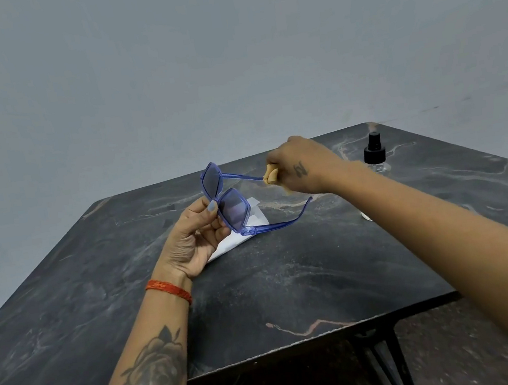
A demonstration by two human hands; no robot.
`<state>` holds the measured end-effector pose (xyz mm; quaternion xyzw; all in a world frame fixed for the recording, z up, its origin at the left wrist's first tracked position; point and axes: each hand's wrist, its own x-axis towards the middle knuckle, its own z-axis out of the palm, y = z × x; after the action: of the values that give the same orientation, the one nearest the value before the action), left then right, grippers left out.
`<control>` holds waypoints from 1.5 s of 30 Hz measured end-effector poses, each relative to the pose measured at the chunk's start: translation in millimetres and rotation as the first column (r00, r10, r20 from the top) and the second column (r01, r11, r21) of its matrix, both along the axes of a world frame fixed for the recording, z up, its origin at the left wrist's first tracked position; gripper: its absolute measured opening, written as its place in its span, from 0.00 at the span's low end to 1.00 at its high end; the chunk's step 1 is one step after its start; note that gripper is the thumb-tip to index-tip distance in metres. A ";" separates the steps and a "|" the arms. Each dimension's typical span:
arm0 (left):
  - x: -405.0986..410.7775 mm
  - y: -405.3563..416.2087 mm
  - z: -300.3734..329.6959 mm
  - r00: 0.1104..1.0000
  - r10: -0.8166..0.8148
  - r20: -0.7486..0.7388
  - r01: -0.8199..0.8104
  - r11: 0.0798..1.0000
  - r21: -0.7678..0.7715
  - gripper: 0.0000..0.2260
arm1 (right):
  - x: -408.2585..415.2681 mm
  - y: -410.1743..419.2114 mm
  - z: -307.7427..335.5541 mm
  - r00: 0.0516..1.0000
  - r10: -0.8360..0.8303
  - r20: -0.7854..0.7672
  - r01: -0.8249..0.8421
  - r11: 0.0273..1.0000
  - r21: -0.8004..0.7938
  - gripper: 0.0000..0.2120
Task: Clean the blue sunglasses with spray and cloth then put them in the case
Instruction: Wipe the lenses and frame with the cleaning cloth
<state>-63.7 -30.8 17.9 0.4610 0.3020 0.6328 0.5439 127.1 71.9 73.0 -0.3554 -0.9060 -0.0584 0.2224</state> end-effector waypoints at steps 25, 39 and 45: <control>5.7 2.6 3.3 0.984 0.121 0.128 -0.122 0.992 0.001 0.20 | 79.0 -55.2 -43.9 0.949 -0.084 -0.305 0.008 0.970 -0.242 0.08; 13.6 0.1 2.7 0.989 0.121 0.085 -0.120 0.993 -0.015 0.25 | 73.4 -73.6 -62.9 0.998 -0.056 -0.040 0.044 0.968 -0.246 0.18; 17.3 2.2 -0.1 0.992 0.128 0.010 -0.128 0.992 0.000 0.32 | 47.2 -80.3 -43.4 0.595 -0.366 -0.715 -0.363 0.672 -0.646 0.10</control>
<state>-46.4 -28.6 17.8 0.4376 0.3282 0.6688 0.5035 174.3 -8.4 29.6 -0.4003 -0.6442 0.4801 0.4408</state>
